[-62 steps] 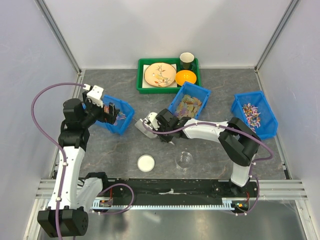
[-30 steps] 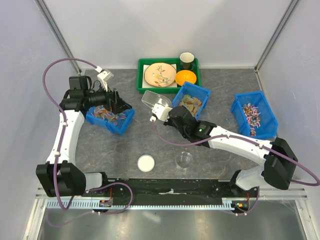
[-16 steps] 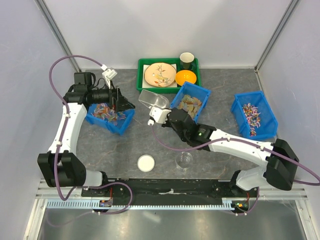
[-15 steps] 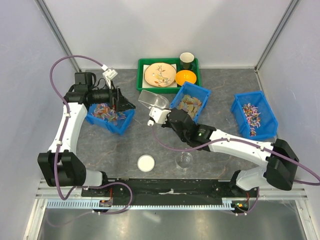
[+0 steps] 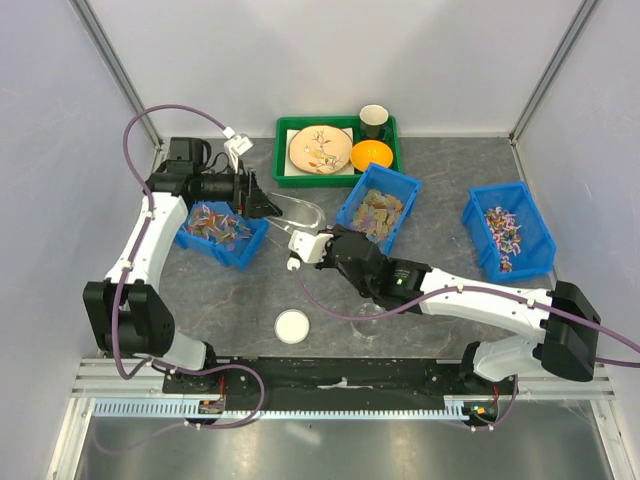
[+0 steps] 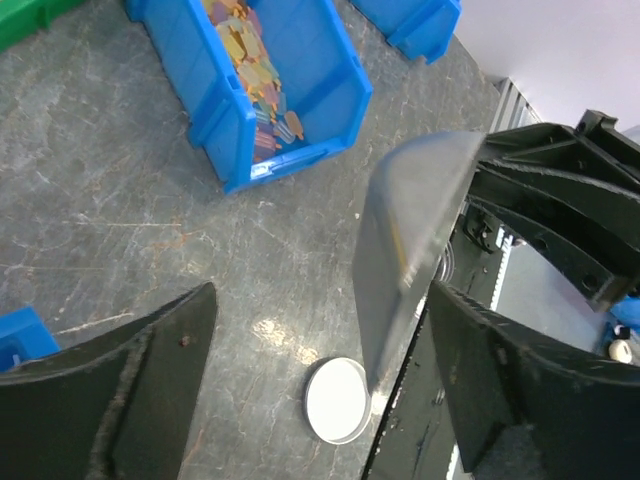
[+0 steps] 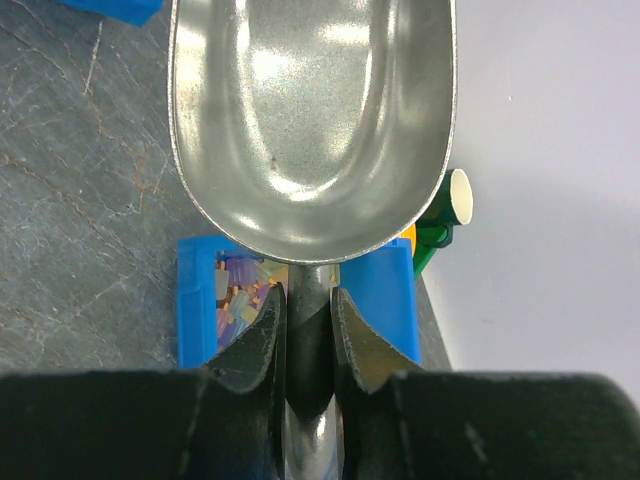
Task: Pack the candies
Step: Pick up the spatula from the center of the board.
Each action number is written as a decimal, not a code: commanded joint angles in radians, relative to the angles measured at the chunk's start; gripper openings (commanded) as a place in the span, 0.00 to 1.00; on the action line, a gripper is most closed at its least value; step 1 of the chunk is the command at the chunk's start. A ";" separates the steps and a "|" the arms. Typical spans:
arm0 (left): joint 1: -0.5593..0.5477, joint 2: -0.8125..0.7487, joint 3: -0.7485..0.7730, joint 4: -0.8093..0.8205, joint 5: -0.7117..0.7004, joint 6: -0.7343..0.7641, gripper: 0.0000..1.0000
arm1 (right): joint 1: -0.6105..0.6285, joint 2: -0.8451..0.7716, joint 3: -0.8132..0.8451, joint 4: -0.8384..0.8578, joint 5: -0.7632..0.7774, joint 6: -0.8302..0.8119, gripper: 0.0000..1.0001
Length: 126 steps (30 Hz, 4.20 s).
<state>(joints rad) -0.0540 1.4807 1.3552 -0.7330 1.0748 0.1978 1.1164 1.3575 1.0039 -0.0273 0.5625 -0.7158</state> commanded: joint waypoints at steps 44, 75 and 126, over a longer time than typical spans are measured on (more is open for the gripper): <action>-0.109 0.029 0.001 -0.108 0.149 0.107 0.02 | -0.049 -0.069 -0.033 0.130 -0.292 0.018 0.06; -0.129 0.009 0.008 -0.109 0.110 0.126 0.03 | -0.049 -0.113 -0.048 0.176 -0.285 0.053 0.00; 0.131 0.085 0.041 0.113 -1.151 0.064 0.87 | -0.170 -0.161 -0.091 -0.227 -0.486 0.102 0.00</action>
<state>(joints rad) 0.0753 1.5799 1.3521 -0.6228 -0.0330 0.2337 0.9504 1.2011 0.9150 -0.3019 0.1001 -0.6239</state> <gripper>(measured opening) 0.894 0.273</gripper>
